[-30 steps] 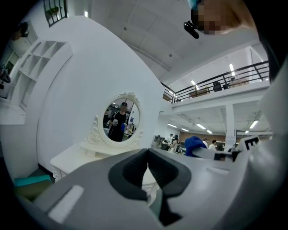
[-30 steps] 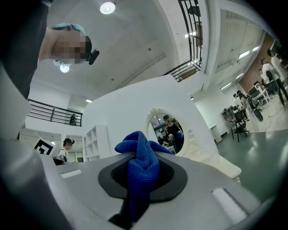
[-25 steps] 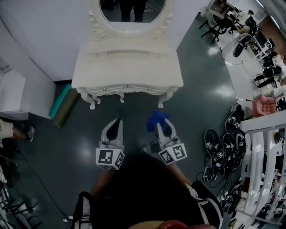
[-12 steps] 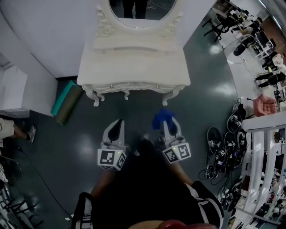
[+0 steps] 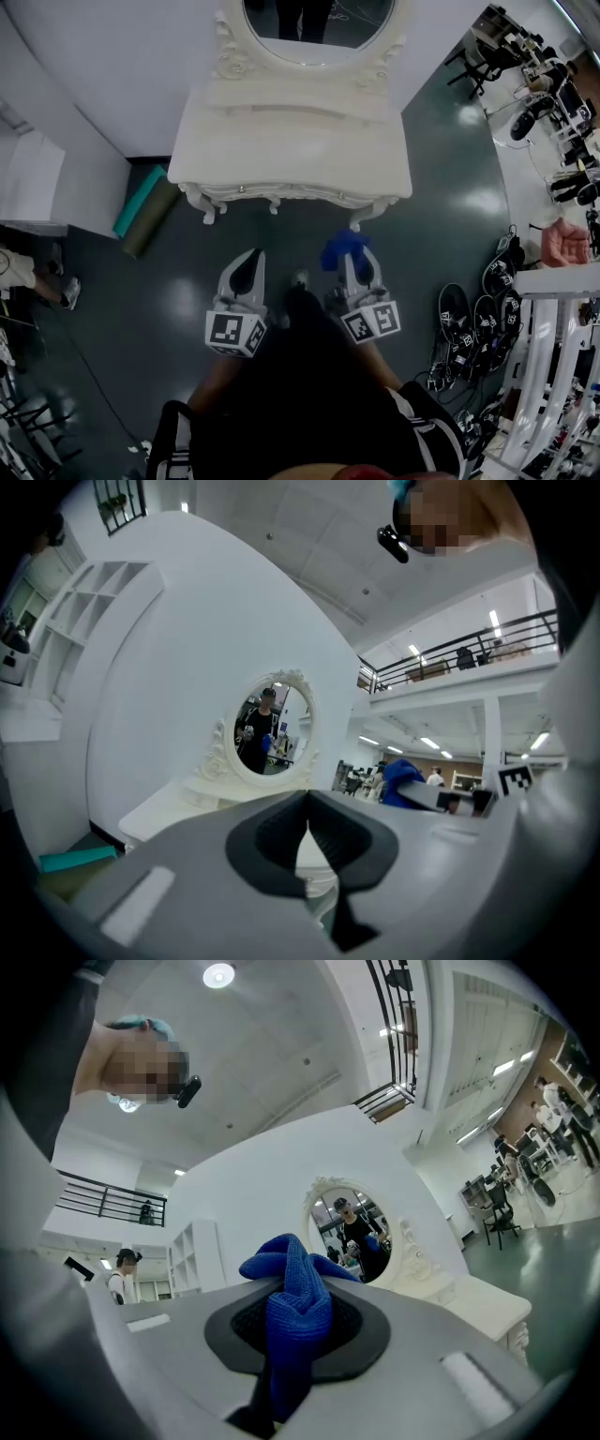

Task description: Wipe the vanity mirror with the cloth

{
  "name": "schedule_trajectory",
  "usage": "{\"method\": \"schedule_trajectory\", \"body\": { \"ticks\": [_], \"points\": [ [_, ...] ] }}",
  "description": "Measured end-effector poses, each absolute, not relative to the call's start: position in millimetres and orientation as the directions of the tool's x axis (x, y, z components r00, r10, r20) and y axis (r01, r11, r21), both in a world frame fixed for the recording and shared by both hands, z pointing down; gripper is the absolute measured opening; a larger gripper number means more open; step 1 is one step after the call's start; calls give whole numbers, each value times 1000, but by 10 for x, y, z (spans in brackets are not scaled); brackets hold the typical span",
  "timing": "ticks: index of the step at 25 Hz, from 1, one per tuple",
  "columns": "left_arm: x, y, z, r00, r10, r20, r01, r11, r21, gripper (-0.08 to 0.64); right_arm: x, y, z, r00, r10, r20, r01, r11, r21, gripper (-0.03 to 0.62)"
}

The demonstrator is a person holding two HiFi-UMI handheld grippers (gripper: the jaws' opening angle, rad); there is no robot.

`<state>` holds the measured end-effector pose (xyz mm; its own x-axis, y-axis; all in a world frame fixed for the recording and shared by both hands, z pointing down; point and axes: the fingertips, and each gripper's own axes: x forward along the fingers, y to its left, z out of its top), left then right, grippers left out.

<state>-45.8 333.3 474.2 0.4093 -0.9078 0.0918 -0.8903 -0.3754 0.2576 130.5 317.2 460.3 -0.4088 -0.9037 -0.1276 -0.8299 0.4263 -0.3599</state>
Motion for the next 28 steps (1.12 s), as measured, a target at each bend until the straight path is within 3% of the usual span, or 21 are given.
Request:
{"method": "schedule_trajectory", "body": {
  "ticks": [17, 28],
  "points": [
    [222, 1961, 4640, 341, -936, 89, -917, -310, 251, 8, 1876, 1795, 4597, -494, -857, -144, -775, 510, -374, 44],
    [176, 1423, 4613, 320, -943, 97, -928, -291, 232, 8, 1938, 1243, 4658, -489, -863, -127, -777, 497, -387, 44]
  ]
}}
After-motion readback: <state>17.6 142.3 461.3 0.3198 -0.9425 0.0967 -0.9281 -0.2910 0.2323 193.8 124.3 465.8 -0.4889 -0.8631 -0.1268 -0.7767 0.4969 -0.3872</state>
